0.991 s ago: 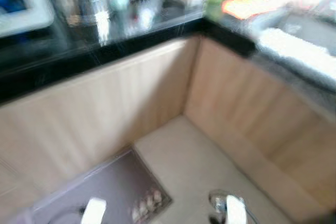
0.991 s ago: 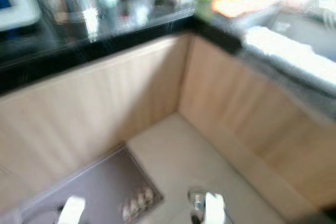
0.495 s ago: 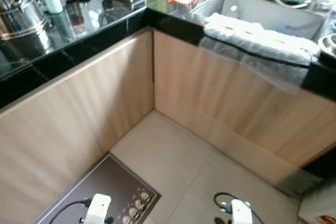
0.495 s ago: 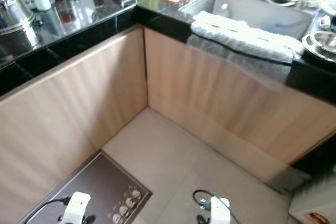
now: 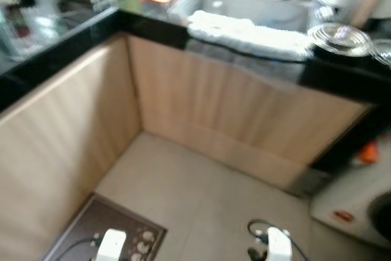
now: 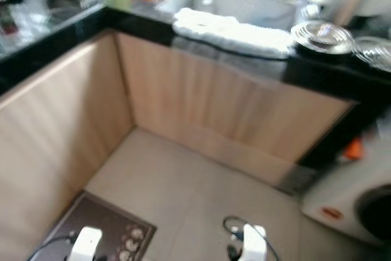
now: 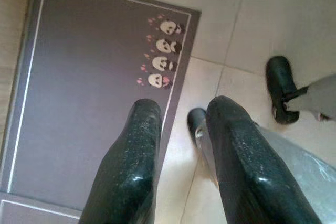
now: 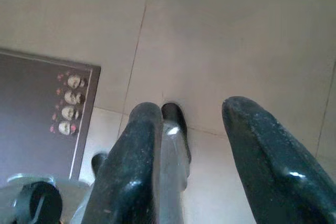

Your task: Kitchen organization

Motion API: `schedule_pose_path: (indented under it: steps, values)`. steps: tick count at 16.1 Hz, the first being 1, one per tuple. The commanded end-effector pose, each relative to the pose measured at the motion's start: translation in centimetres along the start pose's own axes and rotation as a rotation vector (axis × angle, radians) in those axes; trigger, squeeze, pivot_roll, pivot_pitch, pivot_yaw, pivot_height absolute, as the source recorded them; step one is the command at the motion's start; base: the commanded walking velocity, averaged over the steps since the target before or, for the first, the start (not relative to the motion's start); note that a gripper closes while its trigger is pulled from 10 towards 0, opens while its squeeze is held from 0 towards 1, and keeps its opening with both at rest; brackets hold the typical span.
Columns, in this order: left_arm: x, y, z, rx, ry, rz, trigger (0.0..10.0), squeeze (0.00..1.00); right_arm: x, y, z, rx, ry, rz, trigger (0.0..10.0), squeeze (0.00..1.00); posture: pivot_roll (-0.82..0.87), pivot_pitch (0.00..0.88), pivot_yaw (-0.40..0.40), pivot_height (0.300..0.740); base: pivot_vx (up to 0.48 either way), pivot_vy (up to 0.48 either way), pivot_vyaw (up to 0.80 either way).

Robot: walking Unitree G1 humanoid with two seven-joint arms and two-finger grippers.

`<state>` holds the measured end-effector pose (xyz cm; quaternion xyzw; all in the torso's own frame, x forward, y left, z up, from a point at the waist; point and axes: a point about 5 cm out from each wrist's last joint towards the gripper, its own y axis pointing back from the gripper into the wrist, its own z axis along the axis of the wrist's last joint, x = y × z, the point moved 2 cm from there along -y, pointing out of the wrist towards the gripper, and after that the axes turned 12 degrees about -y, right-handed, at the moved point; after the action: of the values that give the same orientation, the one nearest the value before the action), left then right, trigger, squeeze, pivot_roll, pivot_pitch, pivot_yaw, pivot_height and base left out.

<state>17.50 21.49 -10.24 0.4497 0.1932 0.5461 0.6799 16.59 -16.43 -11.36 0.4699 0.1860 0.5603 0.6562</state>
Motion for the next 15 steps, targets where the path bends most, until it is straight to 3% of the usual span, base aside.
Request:
schedule_pose_path:
  steps: [1, 15]
  values:
    - [-0.38, -0.06, -0.01, 0.007, -0.001, -0.012, 10.0, 0.00, -0.70, 0.16, -0.23, 0.010, -0.004, -0.020, 10.0, 0.00, -0.01, 0.079, -0.023, 0.740, 0.000, 0.000, -0.65]
    - [-0.07, 0.08, -0.38, 0.015, -0.021, -0.013, 10.0, 0.00, -0.43, 0.18, -0.63, 0.014, -0.013, -0.014, 10.0, 0.00, -0.02, 0.090, 0.001, 0.740, 0.000, 0.000, -0.65]
